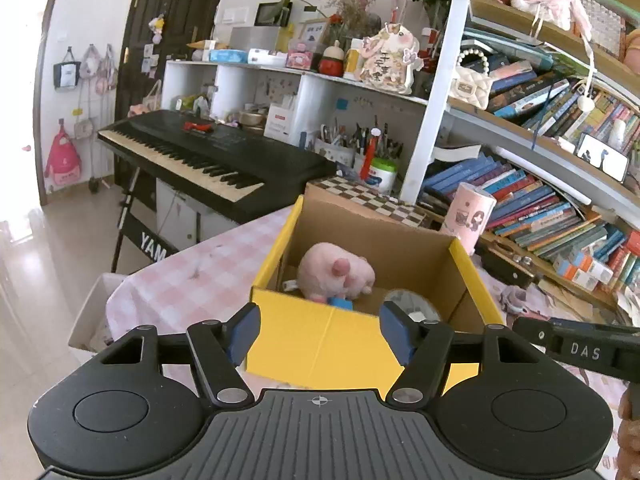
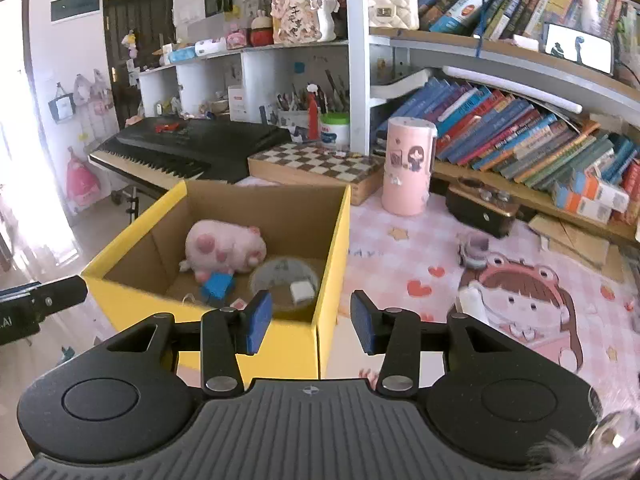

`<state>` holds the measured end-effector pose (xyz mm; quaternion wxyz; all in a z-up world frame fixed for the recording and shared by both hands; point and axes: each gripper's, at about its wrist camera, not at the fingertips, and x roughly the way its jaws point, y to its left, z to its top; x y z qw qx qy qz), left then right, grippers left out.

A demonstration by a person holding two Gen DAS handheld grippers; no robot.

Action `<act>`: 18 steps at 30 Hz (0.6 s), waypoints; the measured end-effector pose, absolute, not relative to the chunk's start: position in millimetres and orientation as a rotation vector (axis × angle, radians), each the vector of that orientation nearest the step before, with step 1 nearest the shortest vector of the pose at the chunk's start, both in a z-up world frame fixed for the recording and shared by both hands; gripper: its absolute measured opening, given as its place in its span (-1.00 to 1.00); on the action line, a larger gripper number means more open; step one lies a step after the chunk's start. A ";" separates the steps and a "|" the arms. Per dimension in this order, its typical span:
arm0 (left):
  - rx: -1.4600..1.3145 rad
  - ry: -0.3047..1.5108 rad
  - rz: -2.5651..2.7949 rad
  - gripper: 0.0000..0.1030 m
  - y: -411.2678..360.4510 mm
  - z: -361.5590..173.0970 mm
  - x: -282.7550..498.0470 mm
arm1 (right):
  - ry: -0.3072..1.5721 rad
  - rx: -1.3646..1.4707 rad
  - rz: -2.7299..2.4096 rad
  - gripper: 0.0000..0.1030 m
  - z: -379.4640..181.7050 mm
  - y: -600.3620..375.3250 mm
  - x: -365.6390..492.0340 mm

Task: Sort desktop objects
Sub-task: 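Raise both open tools up and away from the yellow box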

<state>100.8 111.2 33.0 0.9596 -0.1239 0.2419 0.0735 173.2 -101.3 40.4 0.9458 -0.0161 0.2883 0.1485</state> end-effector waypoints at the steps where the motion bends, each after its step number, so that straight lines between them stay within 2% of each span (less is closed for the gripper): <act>1: -0.250 0.491 0.148 0.31 111.6 33.2 96.5 | 0.590 -0.030 0.299 -0.19 38.9 -100.9 166.9; 18: -0.222 0.531 0.113 0.33 113.3 24.0 36.5 | 0.641 -0.032 0.315 -0.15 18.8 -82.1 88.7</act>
